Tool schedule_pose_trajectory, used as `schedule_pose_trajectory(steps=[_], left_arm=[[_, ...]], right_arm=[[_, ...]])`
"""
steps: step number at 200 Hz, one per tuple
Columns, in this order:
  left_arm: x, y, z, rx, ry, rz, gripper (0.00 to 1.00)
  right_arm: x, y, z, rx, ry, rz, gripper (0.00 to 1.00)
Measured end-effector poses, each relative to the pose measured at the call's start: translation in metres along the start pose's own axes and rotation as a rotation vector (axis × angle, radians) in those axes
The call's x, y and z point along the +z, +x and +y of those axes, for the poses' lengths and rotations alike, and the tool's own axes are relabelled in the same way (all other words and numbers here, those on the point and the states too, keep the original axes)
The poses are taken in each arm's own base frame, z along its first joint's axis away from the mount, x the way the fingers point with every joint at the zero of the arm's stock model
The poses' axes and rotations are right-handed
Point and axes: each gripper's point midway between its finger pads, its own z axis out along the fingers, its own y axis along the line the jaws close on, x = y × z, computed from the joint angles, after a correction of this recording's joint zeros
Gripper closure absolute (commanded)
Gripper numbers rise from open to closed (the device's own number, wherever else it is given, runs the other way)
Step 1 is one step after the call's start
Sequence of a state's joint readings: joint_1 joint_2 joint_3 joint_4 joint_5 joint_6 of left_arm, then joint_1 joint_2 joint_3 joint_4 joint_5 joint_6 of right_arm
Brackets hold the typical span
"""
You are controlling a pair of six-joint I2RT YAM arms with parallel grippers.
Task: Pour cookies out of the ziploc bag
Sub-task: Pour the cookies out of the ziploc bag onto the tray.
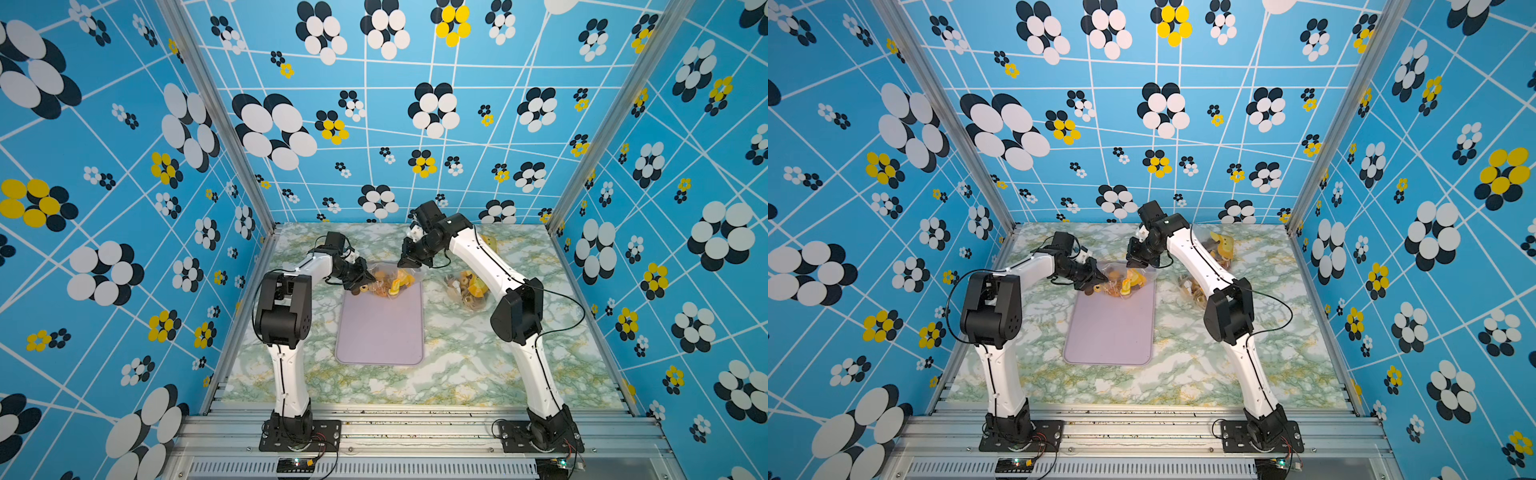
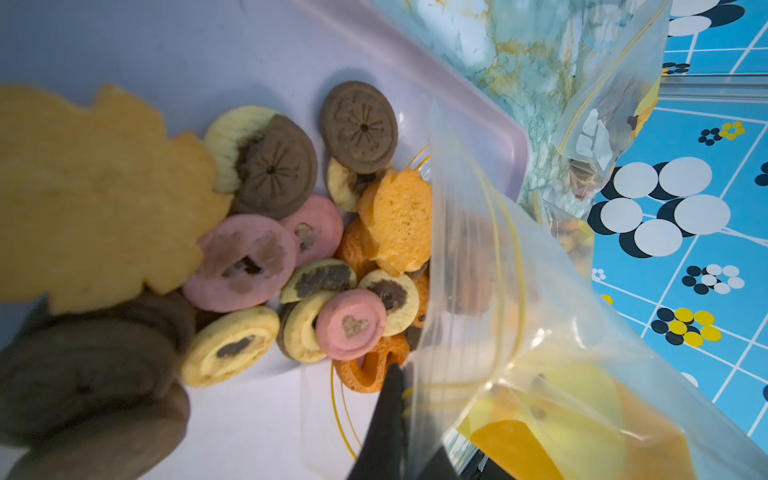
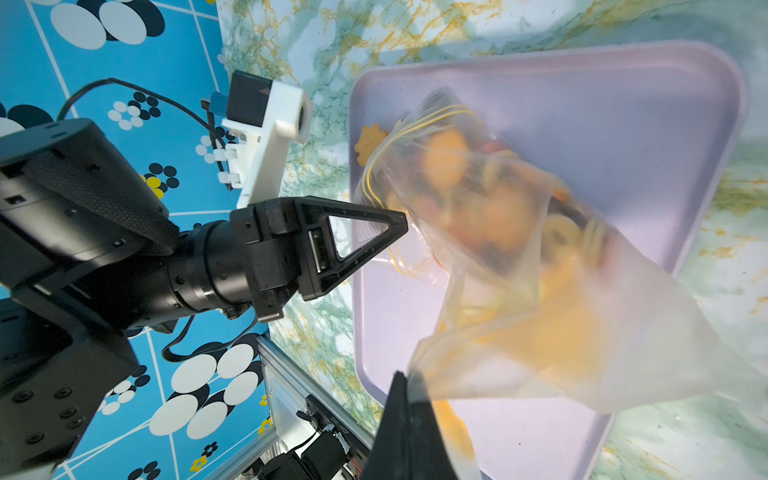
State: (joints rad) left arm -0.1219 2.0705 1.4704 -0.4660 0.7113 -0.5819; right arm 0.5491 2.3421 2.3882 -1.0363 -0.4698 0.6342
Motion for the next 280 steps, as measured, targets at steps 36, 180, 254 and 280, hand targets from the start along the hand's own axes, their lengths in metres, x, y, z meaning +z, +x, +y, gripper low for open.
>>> schedule_pose_trajectory(steps=[36, 180, 254, 280], left_arm=[[-0.015, 0.003, -0.007, 0.024, -0.022, -0.024, 0.32], [-0.014, 0.11, -0.141, 0.666, -0.321, -0.116, 0.0], [0.037, 0.102, -0.151, 0.869, -0.569, -0.104, 0.04], [0.05, 0.094, -0.14, 0.884, -0.644, -0.079, 0.16]], right_arm=[[0.002, -0.001, -0.003, 0.004, -0.002, 0.001, 0.66], [-0.142, 0.026, -0.102, 0.142, 0.083, -0.24, 0.01], [-0.137, 0.067, -0.165, 0.258, 0.136, -0.213, 0.01], [-0.14, 0.066, -0.17, 0.264, 0.132, -0.229, 0.01]])
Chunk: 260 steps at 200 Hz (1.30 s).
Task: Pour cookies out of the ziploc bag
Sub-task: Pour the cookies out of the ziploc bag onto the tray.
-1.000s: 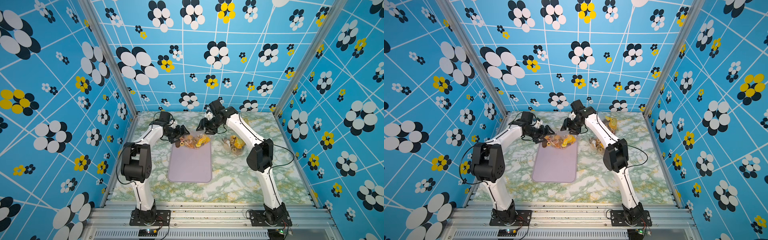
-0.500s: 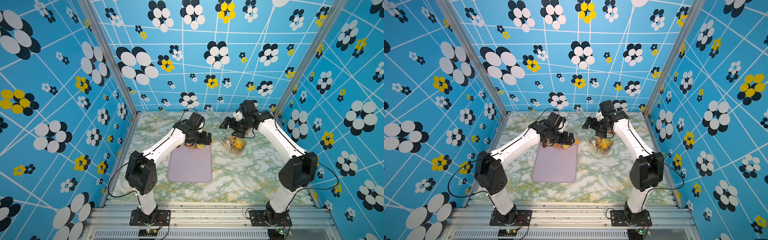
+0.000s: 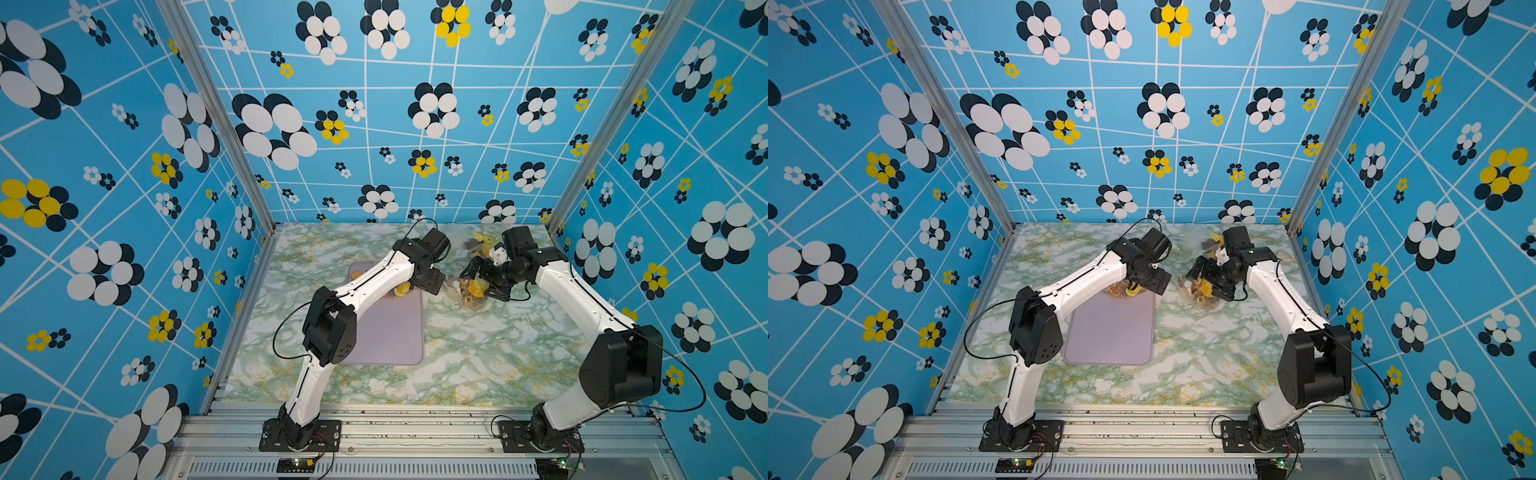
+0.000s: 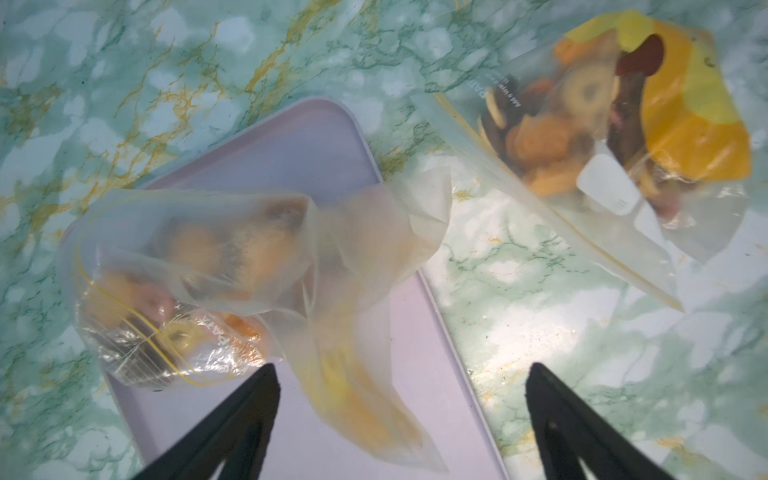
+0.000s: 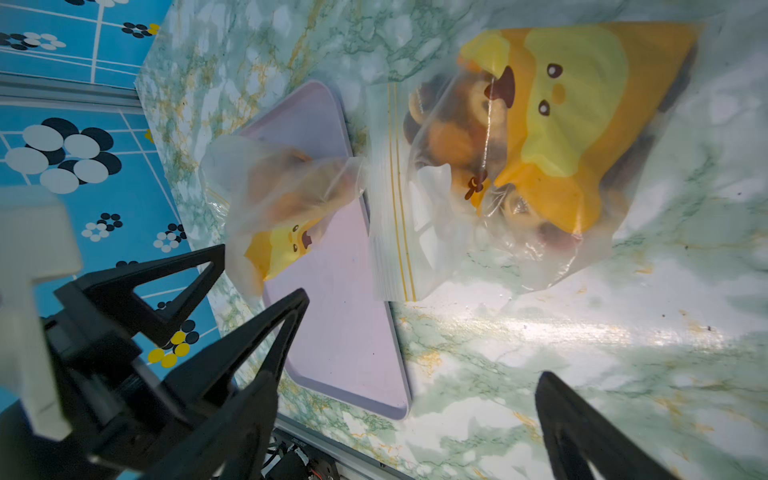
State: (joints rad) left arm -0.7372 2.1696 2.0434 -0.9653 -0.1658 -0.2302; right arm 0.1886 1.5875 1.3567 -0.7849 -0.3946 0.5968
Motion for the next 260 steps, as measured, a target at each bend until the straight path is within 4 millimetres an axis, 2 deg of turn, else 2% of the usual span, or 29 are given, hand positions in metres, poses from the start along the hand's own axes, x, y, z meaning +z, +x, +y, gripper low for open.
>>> schedule_pose_trajectory(steps=[22, 66, 71, 77, 142, 178, 197, 243, 260], left_arm=[[0.009, 0.002, 0.005, 0.016, -0.029, 0.032, 0.26], [0.012, -0.002, 0.017, 0.02, -0.054, 0.051, 0.55], [0.012, -0.002, 0.019, 0.017, -0.058, 0.055, 0.56], [0.013, -0.001, 0.022, 0.015, -0.06, 0.059, 0.62], [0.016, 0.001, 0.043, -0.021, -0.054, 0.087, 0.92], [0.016, 0.001, 0.05, -0.048, -0.029, 0.093, 1.0], [0.012, 0.001, 0.05, -0.058, -0.006, 0.09, 1.0], [-0.009, -0.005, 0.043, -0.09, 0.07, 0.061, 1.0], [-0.017, -0.008, 0.043, -0.109, 0.094, 0.047, 1.0]], right_arm=[[-0.002, -0.005, -0.001, 0.005, -0.007, -0.014, 0.01], [-0.003, -0.01, -0.004, 0.011, -0.014, -0.028, 0.01], [-0.003, -0.011, -0.003, 0.01, -0.017, -0.03, 0.01], [-0.003, -0.011, -0.003, 0.008, -0.019, -0.032, 0.01], [0.005, -0.006, -0.006, 0.016, -0.032, -0.014, 0.01], [0.006, -0.005, -0.004, 0.021, -0.044, -0.009, 0.01], [0.006, -0.003, 0.0, 0.012, -0.054, -0.003, 0.01], [0.015, 0.006, 0.023, -0.051, -0.078, 0.021, 0.01], [0.018, 0.007, 0.024, -0.056, -0.08, 0.024, 0.01]])
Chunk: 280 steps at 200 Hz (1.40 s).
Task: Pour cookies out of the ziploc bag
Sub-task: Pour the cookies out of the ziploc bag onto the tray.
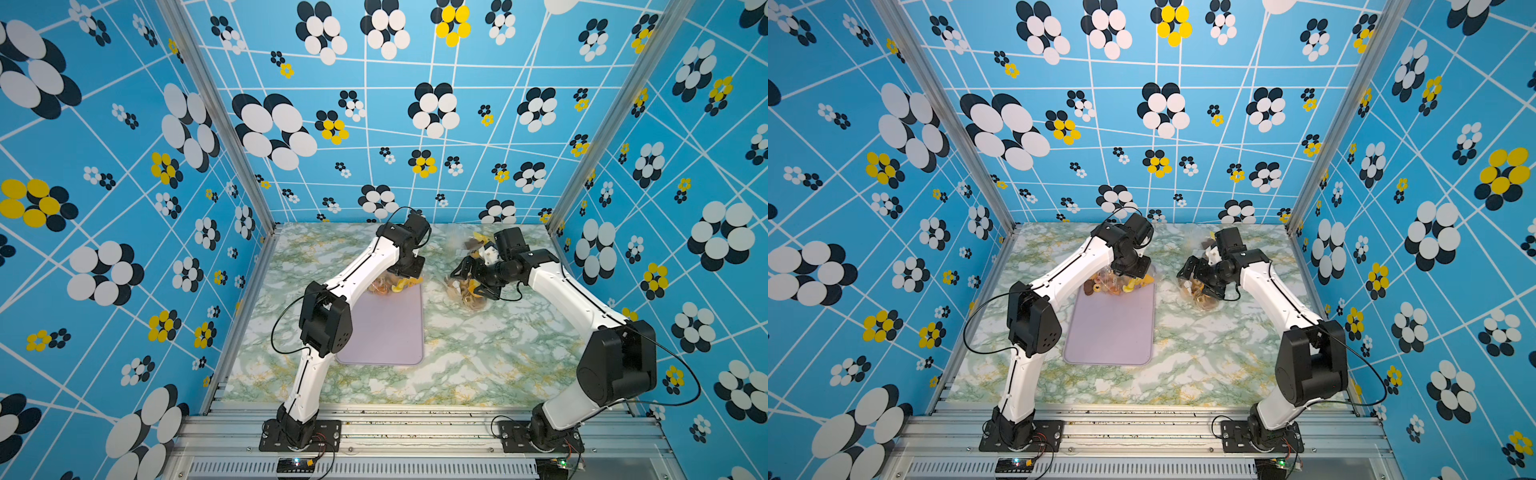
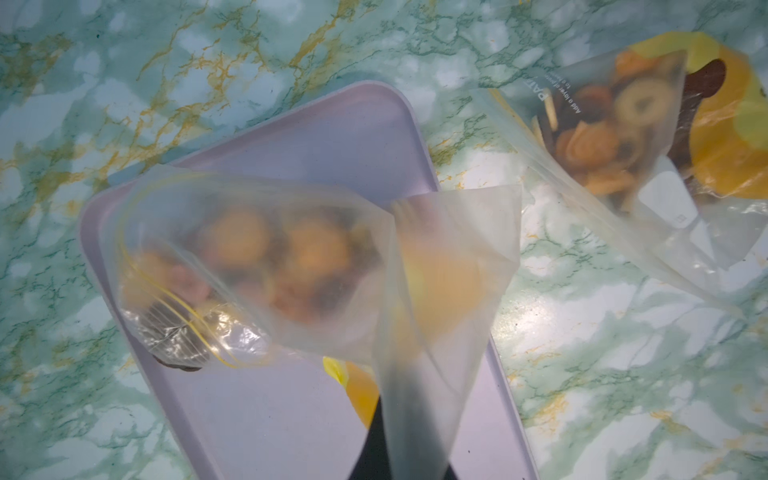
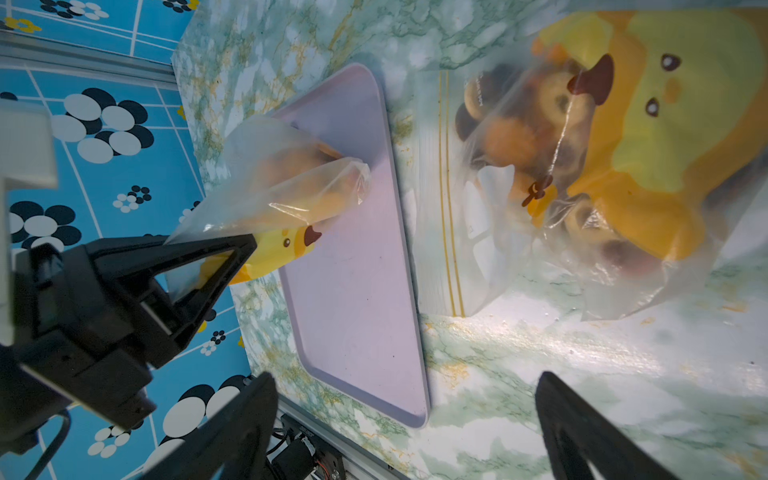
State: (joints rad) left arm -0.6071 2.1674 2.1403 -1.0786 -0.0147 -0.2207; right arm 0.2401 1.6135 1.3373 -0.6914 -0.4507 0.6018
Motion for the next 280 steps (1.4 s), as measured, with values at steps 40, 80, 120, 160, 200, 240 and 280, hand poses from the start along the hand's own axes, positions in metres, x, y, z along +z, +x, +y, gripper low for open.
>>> schedule_pose_trajectory(steps=[40, 80, 120, 160, 200, 240, 280], left_arm=[[-0.014, -0.002, 0.001, -0.041, 0.048, -0.012, 1.0], [-0.016, -0.001, -0.002, -0.057, 0.076, -0.005, 1.0], [-0.017, -0.005, 0.013, -0.137, 0.125, -0.006, 1.0], [-0.023, -0.008, 0.063, -0.267, 0.149, -0.023, 1.0], [-0.024, -0.007, 0.069, -0.297, 0.181, -0.029, 1.0], [-0.018, -0.002, 0.066, -0.306, 0.203, -0.013, 1.0], [-0.018, -0.002, 0.068, -0.321, 0.22, -0.019, 1.0]], right_arm=[[0.002, -0.002, 0.0, -0.002, -0.002, -0.003, 0.01], [0.005, -0.006, 0.002, -0.006, -0.014, -0.013, 0.05], [0.02, -0.002, 0.008, -0.019, -0.037, 0.021, 0.13], [0.044, 0.006, 0.03, -0.071, -0.079, 0.07, 0.14], [0.076, 0.003, 0.08, -0.212, -0.15, 0.075, 0.14], [0.094, -0.008, 0.114, -0.3, -0.185, 0.051, 0.26], [0.104, -0.024, 0.121, -0.317, -0.185, 0.031, 0.38]])
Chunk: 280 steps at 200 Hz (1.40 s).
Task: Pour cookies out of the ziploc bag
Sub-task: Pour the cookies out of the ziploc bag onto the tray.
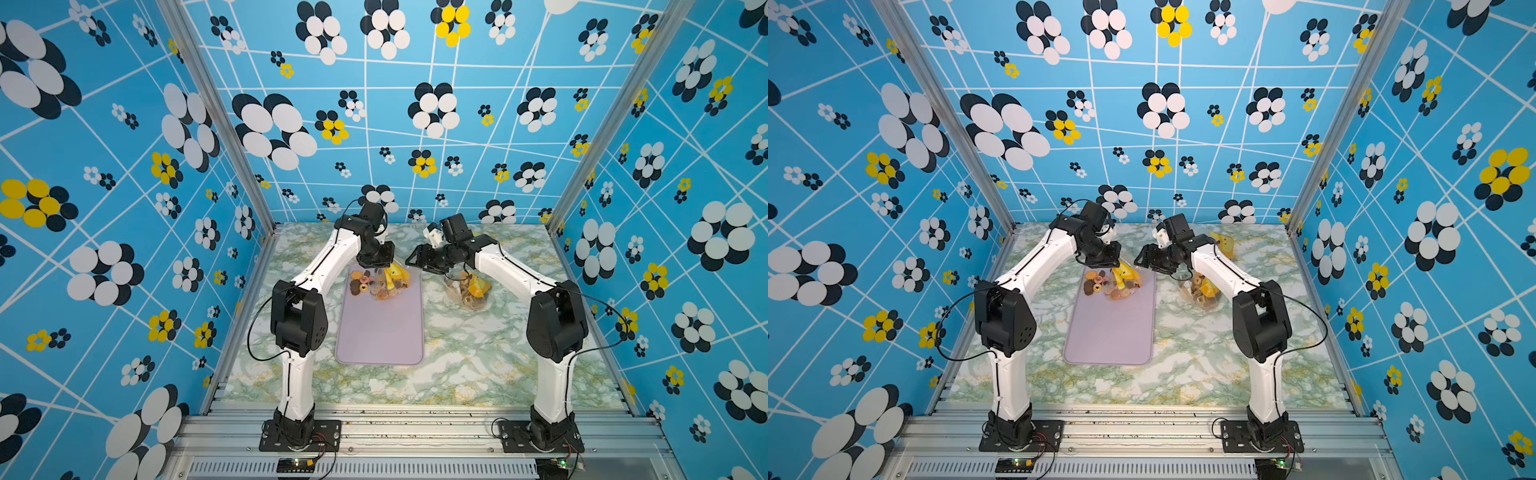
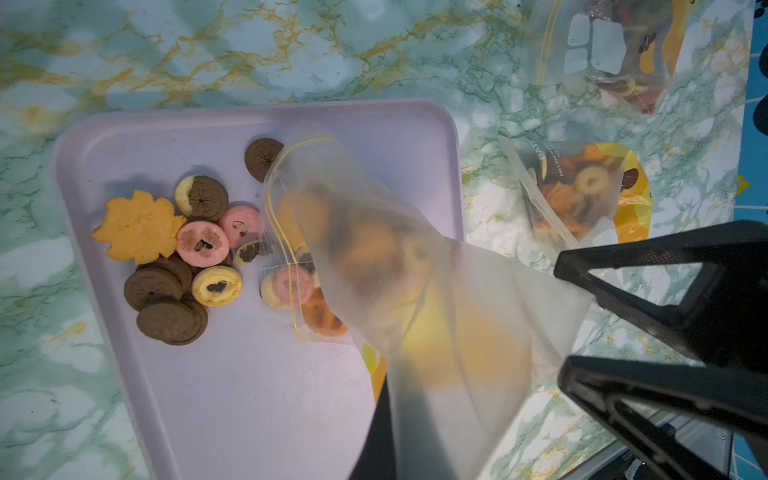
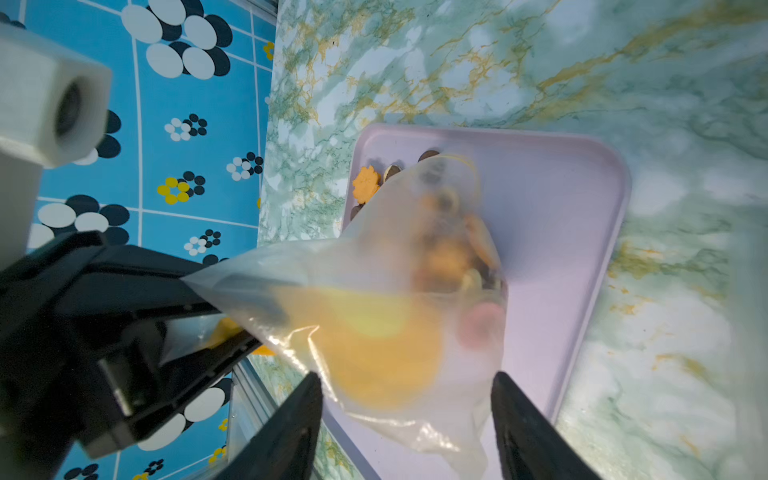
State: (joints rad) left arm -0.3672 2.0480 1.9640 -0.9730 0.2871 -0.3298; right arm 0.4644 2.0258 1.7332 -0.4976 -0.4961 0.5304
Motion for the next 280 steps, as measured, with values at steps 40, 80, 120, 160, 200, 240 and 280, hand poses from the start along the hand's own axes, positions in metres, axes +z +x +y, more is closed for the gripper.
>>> schedule_pose_trajectory(steps=[40, 80, 120, 160, 200, 240, 280], left_arm=[[-0.003, 0.001, 0.011, -0.045, 0.019, 0.0, 1.0], [-0.004, -0.002, 0.017, -0.069, 0.036, -0.004, 1.0], [-0.004, -0.003, 0.015, -0.071, 0.047, -0.004, 1.0], [-0.005, -0.005, 0.02, -0.081, 0.044, -0.008, 1.0], [-0.01, -0.007, 0.024, -0.091, 0.045, -0.019, 1.0], [-0.017, -0.008, 0.02, -0.085, 0.061, -0.029, 1.0], [-0.02, -0.008, 0.018, -0.087, 0.065, -0.034, 1.0]], right_arm=[[0.008, 0.01, -0.002, -0.012, 0.013, 0.039, 0.32], [0.014, 0.024, 0.005, -0.042, 0.017, 0.081, 0.45], [0.018, 0.019, 0.015, -0.057, -0.001, 0.087, 0.8], [0.016, 0.013, 0.023, -0.05, -0.016, 0.09, 1.0], [0.011, 0.008, 0.034, -0.05, -0.043, 0.088, 1.0], [0.005, 0.004, 0.043, -0.043, -0.062, 0.084, 1.0], [0.0, 0.0, 0.049, -0.048, -0.068, 0.075, 1.0]])
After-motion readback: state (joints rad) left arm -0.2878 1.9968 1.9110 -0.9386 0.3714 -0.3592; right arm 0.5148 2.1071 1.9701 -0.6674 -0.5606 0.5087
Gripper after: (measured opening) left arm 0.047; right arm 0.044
